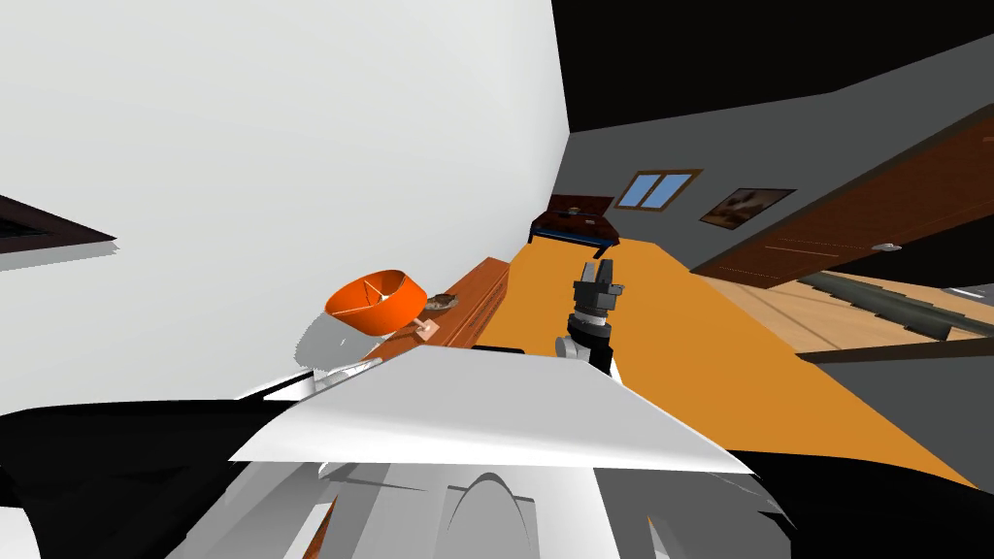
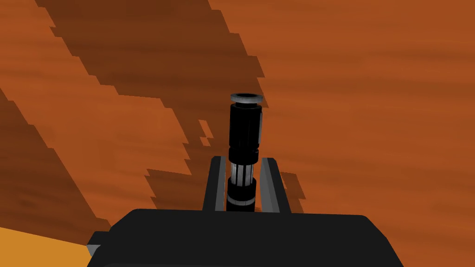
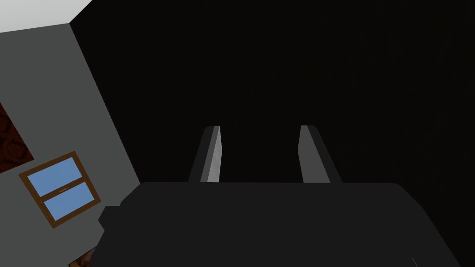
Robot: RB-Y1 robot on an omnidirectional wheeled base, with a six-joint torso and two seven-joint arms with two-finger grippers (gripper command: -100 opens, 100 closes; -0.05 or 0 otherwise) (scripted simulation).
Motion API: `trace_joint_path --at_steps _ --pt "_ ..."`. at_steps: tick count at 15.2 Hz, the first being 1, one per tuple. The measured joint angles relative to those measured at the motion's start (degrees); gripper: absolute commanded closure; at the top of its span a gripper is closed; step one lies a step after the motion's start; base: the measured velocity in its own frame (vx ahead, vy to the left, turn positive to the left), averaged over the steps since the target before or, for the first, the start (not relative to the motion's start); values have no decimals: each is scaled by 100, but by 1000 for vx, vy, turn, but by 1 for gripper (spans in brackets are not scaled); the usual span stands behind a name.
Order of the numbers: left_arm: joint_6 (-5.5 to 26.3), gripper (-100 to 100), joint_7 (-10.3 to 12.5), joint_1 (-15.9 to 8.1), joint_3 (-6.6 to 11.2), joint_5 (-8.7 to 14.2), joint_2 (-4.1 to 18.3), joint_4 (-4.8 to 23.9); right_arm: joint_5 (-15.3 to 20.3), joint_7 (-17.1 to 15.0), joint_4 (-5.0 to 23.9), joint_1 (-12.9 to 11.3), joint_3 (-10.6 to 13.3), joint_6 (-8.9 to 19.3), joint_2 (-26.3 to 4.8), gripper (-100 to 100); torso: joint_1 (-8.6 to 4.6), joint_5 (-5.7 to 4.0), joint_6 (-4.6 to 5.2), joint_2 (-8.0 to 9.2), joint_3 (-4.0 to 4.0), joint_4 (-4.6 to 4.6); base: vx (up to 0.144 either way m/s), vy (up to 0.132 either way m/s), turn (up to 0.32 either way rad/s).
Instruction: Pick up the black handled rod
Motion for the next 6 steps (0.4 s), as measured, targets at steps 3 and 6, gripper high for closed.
trace_joint_path --at_steps 3,6 --pt "-96 100 -68 -22 31 33 88 -63 0 0 0 0 0 0 0 0 7 -3 0 3 2 1 -23 -58 28" --pt "-231 100 -140 -87 84 103 180 -74 0 0 0 0 0 0 0 0 16 2 -1 -1 0 0 -10 -30 2"
